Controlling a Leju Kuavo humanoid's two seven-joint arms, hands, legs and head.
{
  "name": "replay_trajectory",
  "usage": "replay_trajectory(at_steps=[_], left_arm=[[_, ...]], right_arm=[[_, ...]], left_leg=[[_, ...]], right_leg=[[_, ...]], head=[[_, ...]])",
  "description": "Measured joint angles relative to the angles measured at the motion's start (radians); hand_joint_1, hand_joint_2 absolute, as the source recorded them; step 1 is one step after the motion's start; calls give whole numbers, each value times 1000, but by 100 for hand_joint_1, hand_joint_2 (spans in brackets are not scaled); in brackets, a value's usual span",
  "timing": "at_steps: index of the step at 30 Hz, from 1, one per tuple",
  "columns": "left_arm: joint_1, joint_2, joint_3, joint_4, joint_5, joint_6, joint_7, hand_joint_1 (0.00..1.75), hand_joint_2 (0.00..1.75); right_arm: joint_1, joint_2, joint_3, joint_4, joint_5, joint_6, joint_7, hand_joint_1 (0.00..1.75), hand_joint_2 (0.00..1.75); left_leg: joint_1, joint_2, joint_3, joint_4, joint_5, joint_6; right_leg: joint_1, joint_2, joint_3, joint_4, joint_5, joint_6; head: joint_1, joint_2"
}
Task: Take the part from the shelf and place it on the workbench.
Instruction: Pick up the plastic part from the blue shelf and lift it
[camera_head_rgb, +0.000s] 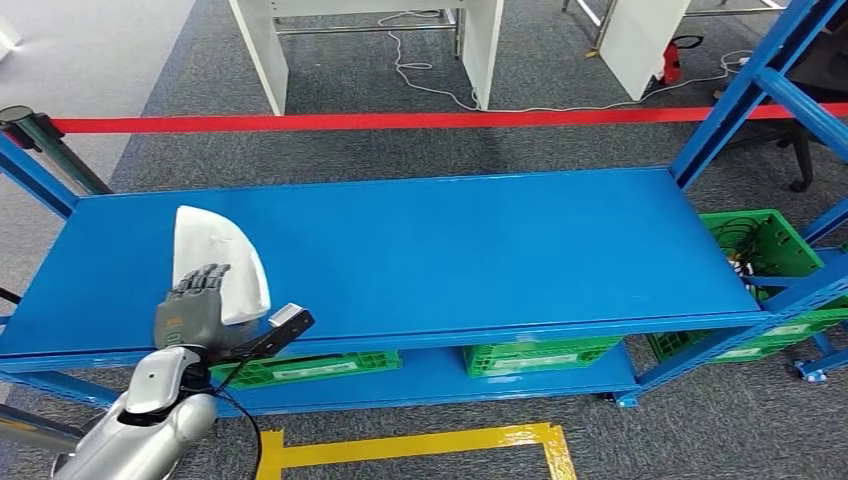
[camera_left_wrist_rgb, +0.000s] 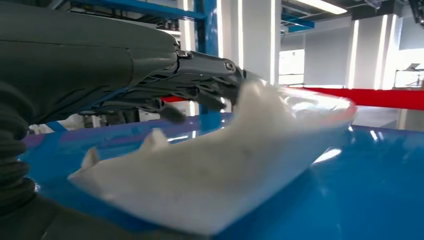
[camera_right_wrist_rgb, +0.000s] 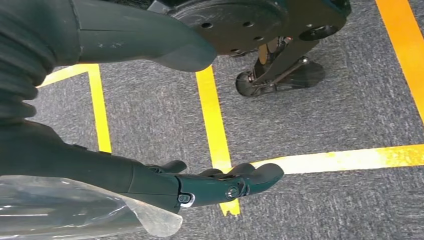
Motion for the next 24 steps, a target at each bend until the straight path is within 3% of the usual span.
replay_trajectory(at_steps=[16,24], left_arm=[[-13,15,23,15,17,-6,-19,175,175],[-4,15,16,15,86,30,-127,175,175]], right_arm=[[12,0,2,-1,-1,-7,21,0,175],[21,0,5,-10,-2,-10,29,0,175]], left_leg=[[0,0,0,0,0,0],[0,0,0,0,0,0]], right_leg=[[0,0,1,0,0,0],[0,0,1,0,0,0]], head=[[0,0],[0,0]])
